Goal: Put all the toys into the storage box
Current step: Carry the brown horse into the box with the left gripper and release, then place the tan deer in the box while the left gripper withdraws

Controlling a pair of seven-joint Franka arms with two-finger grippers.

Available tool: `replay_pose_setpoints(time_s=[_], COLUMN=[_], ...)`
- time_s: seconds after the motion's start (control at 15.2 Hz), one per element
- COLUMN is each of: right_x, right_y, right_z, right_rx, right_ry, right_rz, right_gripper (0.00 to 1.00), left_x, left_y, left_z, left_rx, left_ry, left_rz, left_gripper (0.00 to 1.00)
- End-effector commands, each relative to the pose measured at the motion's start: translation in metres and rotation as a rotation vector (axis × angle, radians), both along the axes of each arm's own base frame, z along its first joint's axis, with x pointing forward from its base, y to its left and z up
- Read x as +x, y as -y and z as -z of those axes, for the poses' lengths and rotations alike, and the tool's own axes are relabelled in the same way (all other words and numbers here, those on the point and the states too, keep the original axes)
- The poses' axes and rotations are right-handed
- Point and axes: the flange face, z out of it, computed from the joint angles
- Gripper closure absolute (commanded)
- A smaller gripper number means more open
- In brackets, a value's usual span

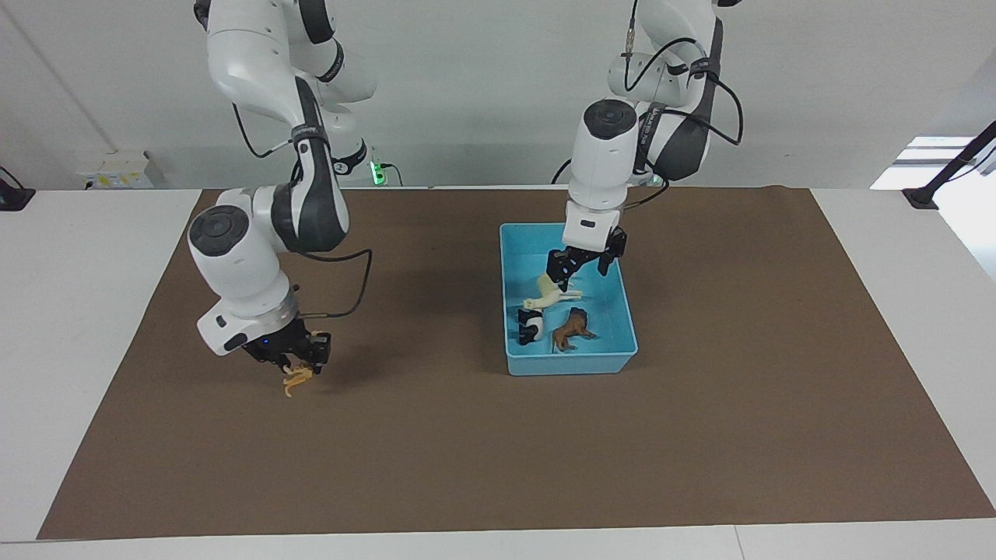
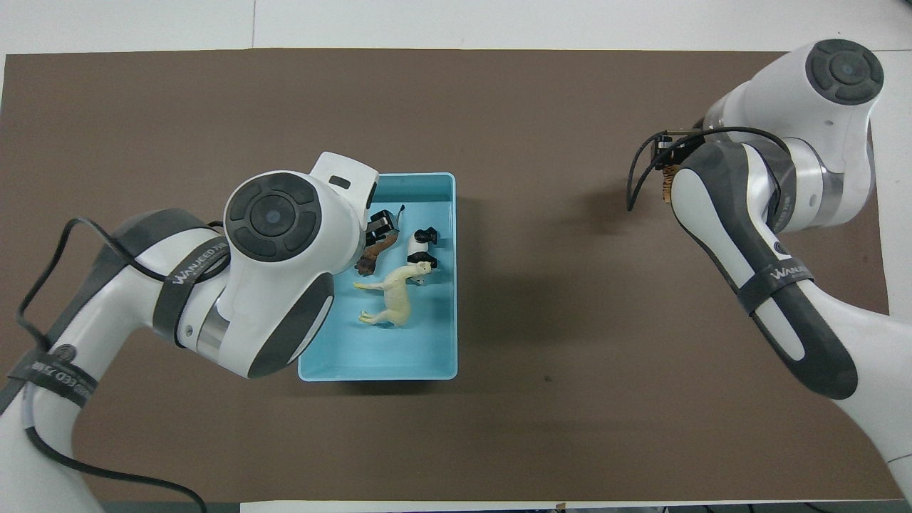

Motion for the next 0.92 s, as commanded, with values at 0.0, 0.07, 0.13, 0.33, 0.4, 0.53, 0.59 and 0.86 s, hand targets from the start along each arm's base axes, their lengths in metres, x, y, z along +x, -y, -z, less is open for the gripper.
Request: replay_pose_setpoints(time_s=[0.0,0.07,0.13,0.33,0.4,0.53,0.59,0.86], right_x=[-0.005,-0.017,-0.031,-0.083,-0.094,-0.118,-0.123,-0.133], right_y=[-0.098,-0.156,-0.196,-0.306,-0.333,-0.378,-0.390,-0.392], right_z=[-0.041,-0.052,-0.056,-0.042,-0.034,-0.004,0.010,0.027], right_rx=[-0.015,-0.009,0.004,0.022,0.042,0.056,0.068,0.061], right_ry=[-0.034,-0.020,-0.009,0.001,0.016,0.018,0.025,0.004], right_rz=[0.070,0.087,0.093,0.078,0.083,0.071,0.085,0.162], right_gripper=[1.00,1.00,1.00,1.00,1.00,1.00,1.00,0.00], left_x=[0.005,0.009,0.010,0.011,0.013,0.021,0.022,0.019], left_y=[-0.063,-0.091,-0.118,-0.183,-0.195,-0.236,-0.243,-0.261], left_z=[-0.051,-0.064,-0.075,-0.114,-0.129,-0.140,-0.140,-0.141], left_rx=[0.034,0.030,0.014,-0.005,-0.007,-0.015,-0.032,-0.036], left_ry=[-0.034,-0.042,-0.053,-0.123,-0.135,-0.144,-0.144,-0.162], left_rz=[0.059,0.077,0.082,0.209,0.238,0.255,0.266,0.243], left_gripper=[0.00,0.00,0.00,0.00,0.00,0.00,0.00,0.00])
